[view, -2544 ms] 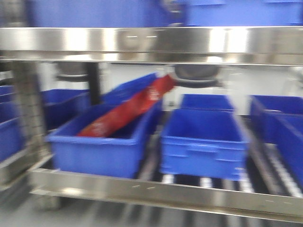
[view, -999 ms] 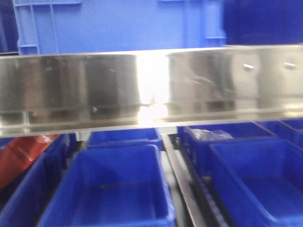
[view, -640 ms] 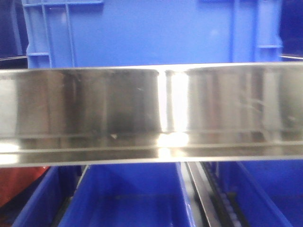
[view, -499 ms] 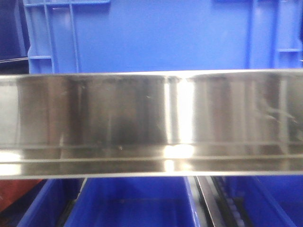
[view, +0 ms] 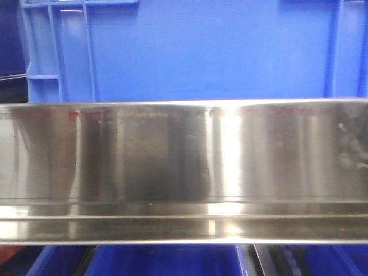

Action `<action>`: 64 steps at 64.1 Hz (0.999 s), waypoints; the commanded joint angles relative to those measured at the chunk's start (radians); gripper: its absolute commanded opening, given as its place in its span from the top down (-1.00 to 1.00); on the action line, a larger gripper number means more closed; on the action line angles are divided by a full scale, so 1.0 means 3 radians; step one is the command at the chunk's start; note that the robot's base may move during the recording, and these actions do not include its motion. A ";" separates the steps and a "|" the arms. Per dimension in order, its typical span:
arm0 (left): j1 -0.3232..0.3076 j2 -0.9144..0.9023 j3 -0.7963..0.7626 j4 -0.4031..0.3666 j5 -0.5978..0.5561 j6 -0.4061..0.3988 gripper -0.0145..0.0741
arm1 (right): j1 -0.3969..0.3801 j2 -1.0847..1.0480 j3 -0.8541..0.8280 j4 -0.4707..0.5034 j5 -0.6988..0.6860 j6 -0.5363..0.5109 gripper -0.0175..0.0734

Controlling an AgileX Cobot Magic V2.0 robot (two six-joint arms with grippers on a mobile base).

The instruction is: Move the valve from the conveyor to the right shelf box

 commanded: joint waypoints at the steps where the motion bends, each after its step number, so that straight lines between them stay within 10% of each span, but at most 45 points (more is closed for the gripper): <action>1: -0.0019 -0.0023 -0.0049 -0.0034 -0.0187 -0.0016 0.92 | -0.0003 -0.0022 -0.0059 0.0002 -0.0264 -0.0008 0.95; 64: -0.0019 -0.0023 -0.0049 -0.0034 -0.0187 -0.0016 0.92 | -0.0003 -0.0022 -0.0059 0.0002 -0.0264 -0.0008 0.95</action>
